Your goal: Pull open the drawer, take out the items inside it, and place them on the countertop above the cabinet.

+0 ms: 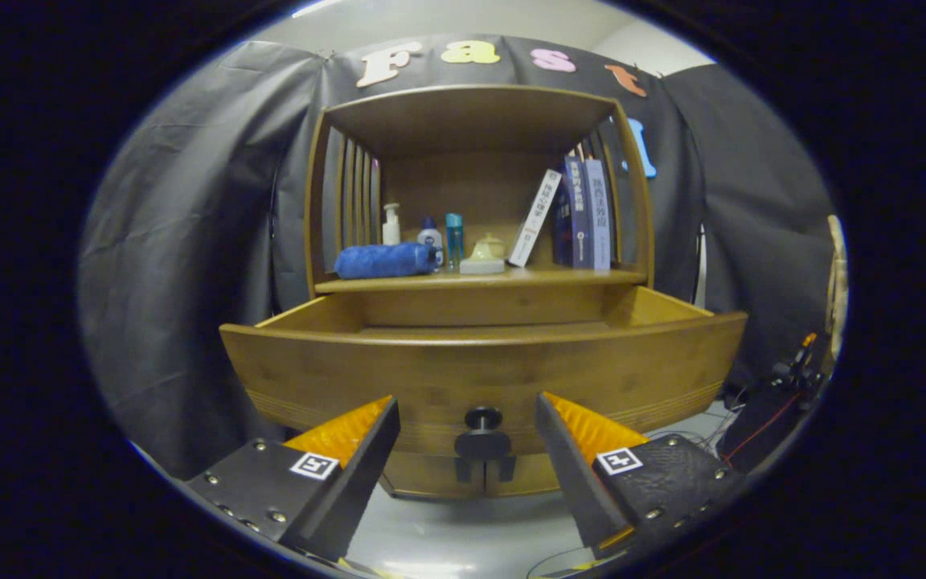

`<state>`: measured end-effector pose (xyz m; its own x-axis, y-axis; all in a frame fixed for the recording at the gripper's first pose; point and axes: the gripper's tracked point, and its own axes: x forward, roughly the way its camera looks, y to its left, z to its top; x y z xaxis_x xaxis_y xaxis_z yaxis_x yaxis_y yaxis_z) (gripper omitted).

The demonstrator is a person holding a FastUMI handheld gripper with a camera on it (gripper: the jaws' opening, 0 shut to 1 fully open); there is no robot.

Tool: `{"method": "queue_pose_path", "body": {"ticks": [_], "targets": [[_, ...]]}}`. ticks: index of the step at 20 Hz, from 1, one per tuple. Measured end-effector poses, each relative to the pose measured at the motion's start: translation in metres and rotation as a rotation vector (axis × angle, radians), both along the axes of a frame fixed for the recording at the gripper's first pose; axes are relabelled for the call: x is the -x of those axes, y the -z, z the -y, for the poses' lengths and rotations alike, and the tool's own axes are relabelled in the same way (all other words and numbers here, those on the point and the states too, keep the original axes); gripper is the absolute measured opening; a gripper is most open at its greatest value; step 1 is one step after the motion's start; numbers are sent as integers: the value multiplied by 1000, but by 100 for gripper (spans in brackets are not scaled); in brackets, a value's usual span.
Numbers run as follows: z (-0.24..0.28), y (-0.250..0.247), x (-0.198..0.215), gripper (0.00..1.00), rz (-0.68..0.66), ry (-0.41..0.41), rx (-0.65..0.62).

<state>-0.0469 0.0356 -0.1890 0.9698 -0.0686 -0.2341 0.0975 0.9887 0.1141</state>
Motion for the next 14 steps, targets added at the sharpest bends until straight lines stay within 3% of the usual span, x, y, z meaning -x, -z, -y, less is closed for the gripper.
{"method": "queue_pose_path", "body": {"ticks": [2, 6, 14], "targets": [[17, 18, -12, 100, -24, 29, 63], [22, 13, -20, 96, 15, 82, 9], [29, 11, -48, 97, -1, 55, -41]]}}
